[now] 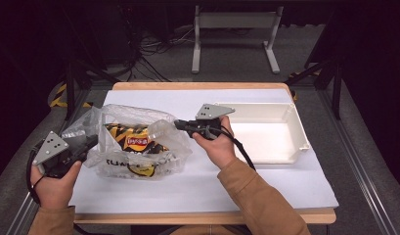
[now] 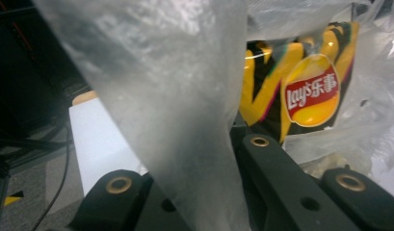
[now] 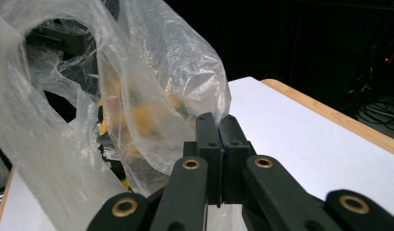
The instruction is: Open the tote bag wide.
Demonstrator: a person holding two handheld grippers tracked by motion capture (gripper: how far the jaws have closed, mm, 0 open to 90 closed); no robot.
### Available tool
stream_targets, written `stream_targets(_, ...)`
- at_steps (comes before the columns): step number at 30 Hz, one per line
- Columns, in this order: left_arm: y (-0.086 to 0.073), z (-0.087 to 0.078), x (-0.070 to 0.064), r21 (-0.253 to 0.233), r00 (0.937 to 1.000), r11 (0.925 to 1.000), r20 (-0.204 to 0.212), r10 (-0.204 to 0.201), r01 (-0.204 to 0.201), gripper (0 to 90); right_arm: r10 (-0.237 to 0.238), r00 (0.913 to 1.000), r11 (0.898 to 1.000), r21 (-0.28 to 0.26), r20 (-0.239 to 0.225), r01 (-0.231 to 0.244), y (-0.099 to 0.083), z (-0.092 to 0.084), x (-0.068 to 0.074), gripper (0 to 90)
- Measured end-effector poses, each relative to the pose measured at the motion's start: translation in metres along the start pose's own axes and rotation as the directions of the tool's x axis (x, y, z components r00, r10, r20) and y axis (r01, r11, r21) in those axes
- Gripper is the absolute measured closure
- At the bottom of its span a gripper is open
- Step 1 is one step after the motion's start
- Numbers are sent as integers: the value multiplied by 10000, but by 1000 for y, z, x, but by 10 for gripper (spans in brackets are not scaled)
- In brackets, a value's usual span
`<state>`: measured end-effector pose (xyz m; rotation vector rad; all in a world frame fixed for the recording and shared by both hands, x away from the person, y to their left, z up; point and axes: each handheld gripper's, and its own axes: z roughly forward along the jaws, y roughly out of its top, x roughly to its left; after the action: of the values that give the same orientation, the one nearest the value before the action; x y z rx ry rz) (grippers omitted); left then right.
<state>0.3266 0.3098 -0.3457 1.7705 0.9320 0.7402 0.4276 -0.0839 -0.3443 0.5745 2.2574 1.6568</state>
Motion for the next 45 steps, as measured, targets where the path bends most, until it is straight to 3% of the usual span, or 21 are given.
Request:
stream_targets(11, -1, 14, 9, 271, 9996, 9995, -190, -184, 190, 894, 199, 9983, 9997, 101, 550, -205, 3, 5, -11, 898)
stream_targets(17, -13, 27, 10, 844, 9996, 9961, -129, -245, 255, 894, 93, 9937, 9945, 1030, 1121, -209, -7, 17, -15, 899)
stream_targets(24, -26, 45, 9, 1464, 9996, 9888, -16, -288, 287, 895, 21, 9937, 9870, 1593, 1125, -202, -15, 31, -14, 900)
stream_targets(30, -34, 46, 12, 1640, 9992, 9857, -58, -385, 389, 895, 88, 9932, 9802, 1956, 1160, -315, -24, 37, -15, 900)
stream_targets(33, -42, 46, 15, 1870, 9989, 9813, -134, -444, 461, 895, 28, 9933, 9720, 2330, 1159, -299, -32, 39, -15, 900)
stream_targets(37, -47, 47, 16, 2021, 9987, 9781, -165, -474, 498, 895, 126, 9932, 9688, 2445, 1158, -408, -36, 40, -15, 898)
stream_targets(40, -53, 48, 20, 2249, 9983, 9728, -282, -512, 562, 894, 469, 9933, 9661, 2479, 1056, -720, -43, 39, -15, 898)
stream_targets(41, -57, 50, 23, 2422, 9971, 9674, -363, -673, 741, 895, 482, 9927, 9630, 2587, 1108, -756, -47, 39, -15, 898)
stream_targets(42, -57, 50, 23, 2422, 9971, 9674, -363, -673, 741, 894, 482, 9927, 9630, 2587, 1108, -756, -47, 39, -15, 898)
stream_targets(45, -64, 54, 27, 2719, 9956, 9578, -360, -863, 928, 894, 628, 9907, 9566, 2757, 1211, -944, -51, 40, -17, 898)
